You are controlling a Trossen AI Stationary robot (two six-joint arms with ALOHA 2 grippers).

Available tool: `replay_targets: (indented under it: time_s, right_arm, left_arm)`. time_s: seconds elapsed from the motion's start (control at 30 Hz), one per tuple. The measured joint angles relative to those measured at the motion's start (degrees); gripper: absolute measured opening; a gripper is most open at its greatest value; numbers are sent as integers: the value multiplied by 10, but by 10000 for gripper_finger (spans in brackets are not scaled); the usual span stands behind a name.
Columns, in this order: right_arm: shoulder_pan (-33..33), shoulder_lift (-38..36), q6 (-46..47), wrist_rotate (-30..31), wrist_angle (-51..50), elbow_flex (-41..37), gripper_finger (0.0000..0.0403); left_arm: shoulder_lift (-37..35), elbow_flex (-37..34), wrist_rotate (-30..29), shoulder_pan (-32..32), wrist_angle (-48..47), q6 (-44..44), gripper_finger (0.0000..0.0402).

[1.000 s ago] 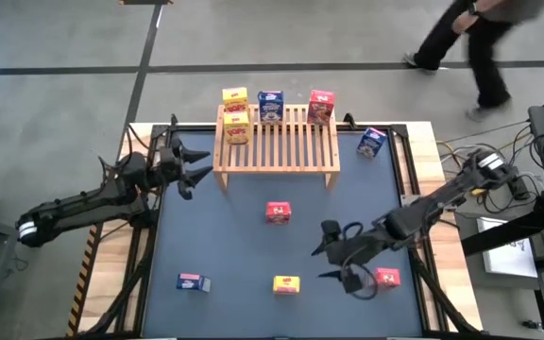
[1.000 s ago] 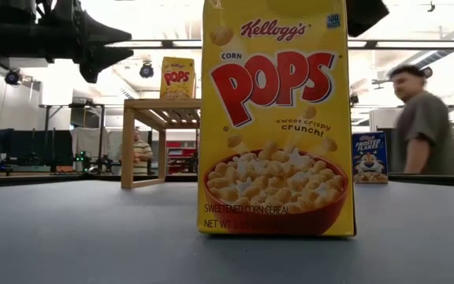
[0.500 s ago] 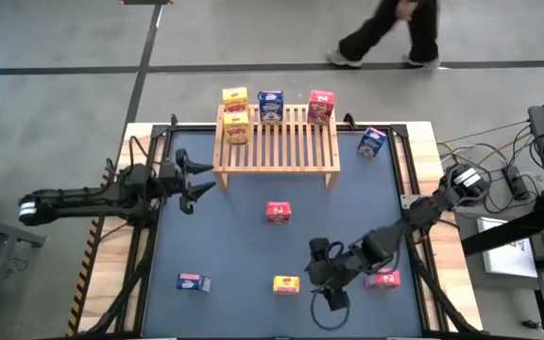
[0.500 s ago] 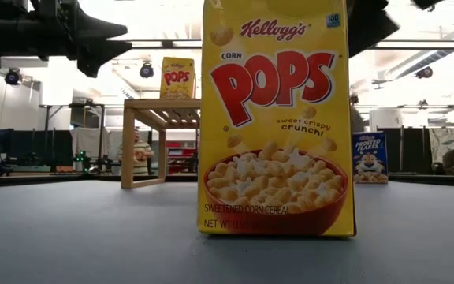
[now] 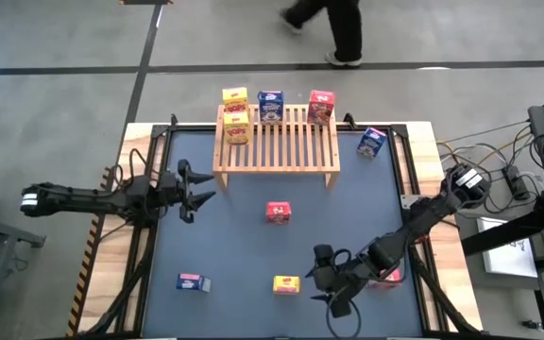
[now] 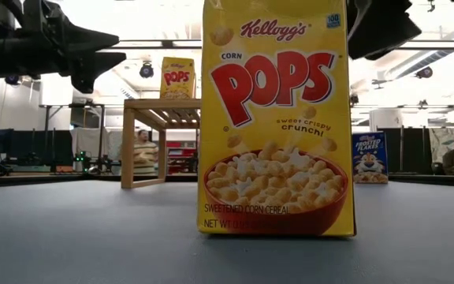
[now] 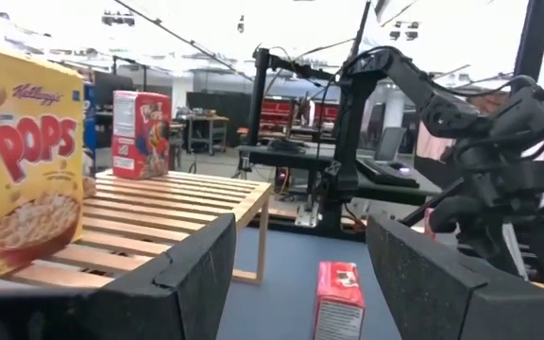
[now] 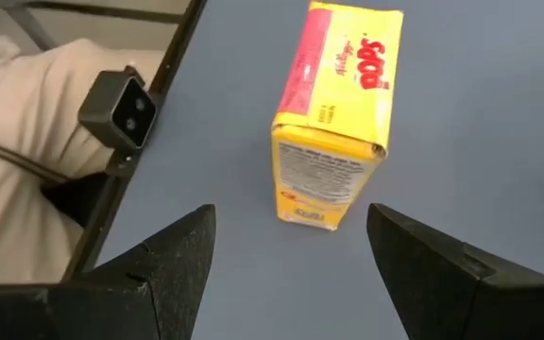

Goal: Stack cereal on shelf
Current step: Put the yellow cereal box on the shelf aligned with the other yellow cereal box

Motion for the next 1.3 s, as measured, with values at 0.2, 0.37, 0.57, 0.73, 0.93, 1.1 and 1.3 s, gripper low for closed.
replay_targets:
  time_s: [0.2, 0.37, 0.57, 0.73, 0.93, 1.1, 1.3]
  right_arm:
    - [0, -1, -5, 47, 14, -32, 265]
    - [0, -8, -19, 83, 77, -68, 265]
    - [0, -13, -36, 83, 117, -99, 265]
    - [0, -13, -45, 83, 201, -131, 265]
    - [0, -12, -64, 83, 245, -149, 265]
    - [0, -5, -56, 83, 275, -151, 265]
    - [0, 30, -56, 66, 334, -151, 265]
  left_arm:
    - [0, 0, -9, 0, -7, -20, 223]
    - [0, 0, -9, 0, -12, -18, 223]
    - [4, 0, -17, 0, -14, -19, 223]
    - [18, 0, -17, 0, -16, -20, 223]
    - [35, 0, -18, 0, -15, -30, 223]
    - [46, 0, -18, 0, -11, -35, 223]
    - [55, 0, -18, 0, -9, -45, 223]
